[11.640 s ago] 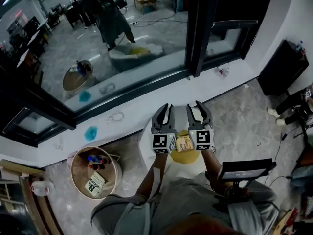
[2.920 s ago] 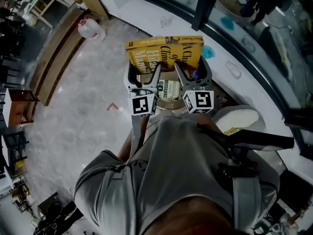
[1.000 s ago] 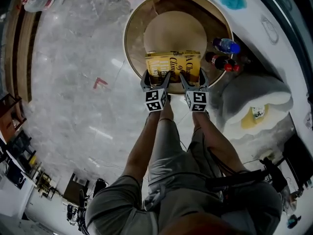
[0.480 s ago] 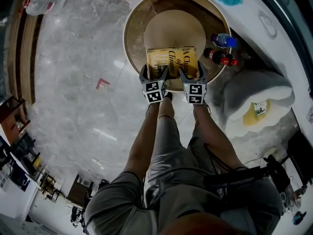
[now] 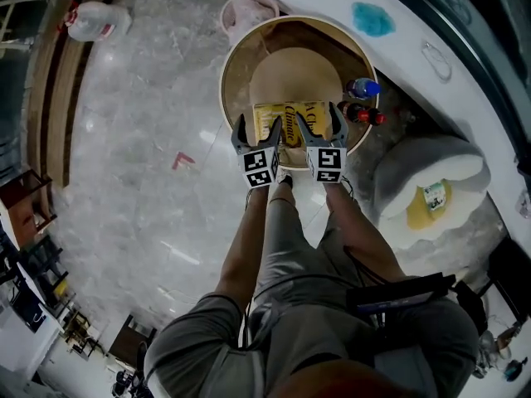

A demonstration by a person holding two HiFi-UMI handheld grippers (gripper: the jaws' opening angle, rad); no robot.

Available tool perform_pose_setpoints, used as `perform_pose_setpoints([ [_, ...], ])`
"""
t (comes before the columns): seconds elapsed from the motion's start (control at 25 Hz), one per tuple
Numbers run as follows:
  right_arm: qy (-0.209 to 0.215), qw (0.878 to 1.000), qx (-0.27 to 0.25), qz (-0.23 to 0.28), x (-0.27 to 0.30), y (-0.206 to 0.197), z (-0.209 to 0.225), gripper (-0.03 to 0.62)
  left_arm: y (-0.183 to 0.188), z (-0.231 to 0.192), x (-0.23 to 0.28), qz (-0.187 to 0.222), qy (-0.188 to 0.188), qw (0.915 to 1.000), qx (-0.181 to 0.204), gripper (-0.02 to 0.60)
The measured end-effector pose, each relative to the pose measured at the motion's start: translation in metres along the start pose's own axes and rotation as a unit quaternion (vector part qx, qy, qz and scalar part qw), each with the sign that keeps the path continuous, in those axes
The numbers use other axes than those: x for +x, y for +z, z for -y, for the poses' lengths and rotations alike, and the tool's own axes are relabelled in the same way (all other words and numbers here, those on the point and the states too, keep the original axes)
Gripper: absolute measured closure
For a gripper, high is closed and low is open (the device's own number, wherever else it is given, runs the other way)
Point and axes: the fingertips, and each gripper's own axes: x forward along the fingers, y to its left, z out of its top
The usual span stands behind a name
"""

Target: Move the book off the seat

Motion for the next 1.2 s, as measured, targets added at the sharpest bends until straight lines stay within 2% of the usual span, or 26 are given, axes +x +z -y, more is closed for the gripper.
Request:
perform_pose_setpoints([
  [0.2, 0.004, 0.997, 0.006, 0.083, -0.032, 0.119, 0.000, 0.214, 0.113, 0.012, -0.050, 0.089, 0.011, 0.9959, 0.013, 0.147],
  [0.36, 0.012, 0.987, -0.042, 0.156, -0.072, 0.233, -0.002, 0.214, 0.221, 0.018, -0.108, 0.167, 0.016, 0.9859, 0.001, 0.147],
  [0.44, 0.017, 0.977, -0.079, 0.198, -0.092, 0.299, -0.002, 0.214, 0.287, 0.022, -0.137, 0.215, 0.015, 0.9765, 0.004, 0.147],
  [0.52, 0.008, 0.971, -0.099, 0.218, -0.118, 0.350, 0.005, 0.215, 0.343, 0.030, -0.172, 0.260, 0.014, 0.9655, 0.010, 0.147],
  [0.64, -0.003, 0.969, -0.117, 0.219, -0.169, 0.401, 0.007, 0.215, 0.399, 0.049, -0.236, 0.307, 0.014, 0.9516, 0.016, 0.147],
  [0.76, 0.006, 0.965, -0.122, 0.232, -0.222, 0.451, -0.005, 0.215, 0.452, 0.075, -0.300, 0.353, 0.006, 0.9343, 0.046, 0.147],
  [0.88, 0.014, 0.958, -0.109, 0.266, -0.265, 0.492, -0.016, 0.215, 0.479, 0.096, -0.338, 0.386, -0.003, 0.9205, 0.062, 0.147],
  [0.96, 0.016, 0.954, -0.098, 0.285, -0.280, 0.509, -0.024, 0.215, 0.485, 0.100, -0.345, 0.391, -0.006, 0.9181, 0.063, 0.147],
  [1.08, 0.017, 0.952, -0.093, 0.291, -0.286, 0.512, -0.028, 0.215, 0.475, 0.104, -0.337, 0.373, -0.012, 0.9261, 0.056, 0.147],
  [1.2, 0.016, 0.956, -0.087, 0.278, -0.283, 0.503, -0.025, 0.215, 0.463, 0.100, -0.333, 0.349, 0.012, 0.9344, 0.069, 0.161],
])
